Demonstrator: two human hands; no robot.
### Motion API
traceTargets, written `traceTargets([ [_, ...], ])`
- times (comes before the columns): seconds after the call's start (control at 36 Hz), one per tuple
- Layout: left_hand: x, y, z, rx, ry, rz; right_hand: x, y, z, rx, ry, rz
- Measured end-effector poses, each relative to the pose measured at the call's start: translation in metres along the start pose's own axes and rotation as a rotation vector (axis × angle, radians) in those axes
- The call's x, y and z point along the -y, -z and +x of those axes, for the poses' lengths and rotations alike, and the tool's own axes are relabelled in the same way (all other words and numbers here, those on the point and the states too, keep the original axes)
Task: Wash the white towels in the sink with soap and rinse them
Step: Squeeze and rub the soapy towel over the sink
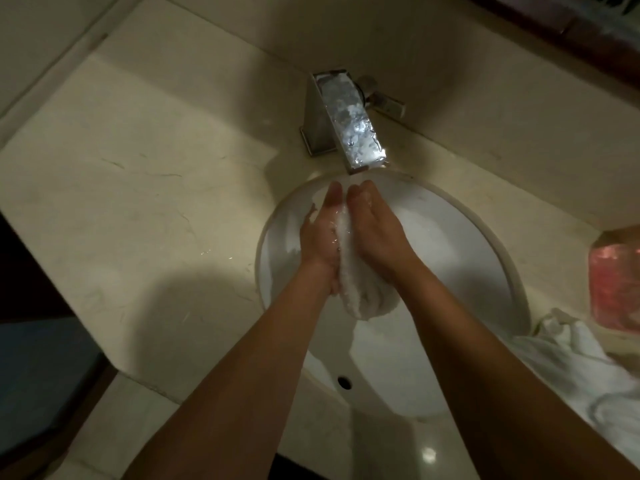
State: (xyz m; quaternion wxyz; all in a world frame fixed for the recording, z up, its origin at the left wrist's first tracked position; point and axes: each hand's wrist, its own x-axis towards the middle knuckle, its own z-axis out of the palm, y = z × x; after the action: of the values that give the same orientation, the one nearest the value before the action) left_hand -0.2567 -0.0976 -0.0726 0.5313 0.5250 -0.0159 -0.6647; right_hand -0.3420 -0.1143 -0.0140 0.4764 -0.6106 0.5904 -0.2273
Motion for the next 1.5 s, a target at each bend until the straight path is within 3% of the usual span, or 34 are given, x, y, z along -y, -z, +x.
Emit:
traceTargets([
  [0.14, 0.003, -0.006, 0.005, -0.079, -0.033, 0.020, -0.002, -0.002, 0.008, -0.045, -0.017, -0.120],
  [0.28, -0.008, -0.008, 0.004, -0.127, -0.024, 0.077, -0.015, 0.002, 0.014, -0.024, -0.009, -0.012],
  [0.39, -0.018, -0.005, 0.007, 0.009, 0.072, -0.079, -0.026, 0.019, 0.018, -0.155, -0.154, 0.109],
  [0.5, -0.033, -0.007, -0.004, 0.157, 0.078, -0.201, -0.041, 0.032, 0.008, -0.212, -0.451, 0.527],
  [0.64, -0.036, -0.005, -0.009, 0.218, 0.031, -0.334, -0.049, 0.016, -0.011, 0.036, -0.704, 0.800],
  [0.72, -0.035, -0.005, -0.014, 0.202, -0.035, -0.308, -0.043, 0.009, -0.014, 0.128, -0.716, 1.235],
  [0.78, -0.036, -0.005, -0.016, 0.142, -0.091, -0.283, -0.038, 0.012, -0.012, 0.102, -0.671, 1.333],
  [0.89, -0.047, 0.007, -0.012, 0.012, -0.155, -0.239, -0.034, 0.022, -0.001, 0.072, -0.659, 1.211],
  [1.17, -0.063, 0.036, -0.015, 0.004, -0.172, -0.177, -0.019, 0.007, 0.037, 0.125, -0.727, 0.972],
  [1.25, -0.064, 0.042, -0.018, -0.056, -0.173, -0.173, -0.019, -0.004, 0.041, 0.164, -0.742, 0.981],
  [1.39, -0.067, 0.043, -0.022, -0.017, -0.140, -0.118, -0.017, -0.006, 0.046, 0.273, -0.700, 1.008],
  [1.5, -0.071, 0.037, -0.028, -0.020, -0.096, -0.128, -0.015, 0.002, 0.050, 0.264, -0.636, 1.014],
])
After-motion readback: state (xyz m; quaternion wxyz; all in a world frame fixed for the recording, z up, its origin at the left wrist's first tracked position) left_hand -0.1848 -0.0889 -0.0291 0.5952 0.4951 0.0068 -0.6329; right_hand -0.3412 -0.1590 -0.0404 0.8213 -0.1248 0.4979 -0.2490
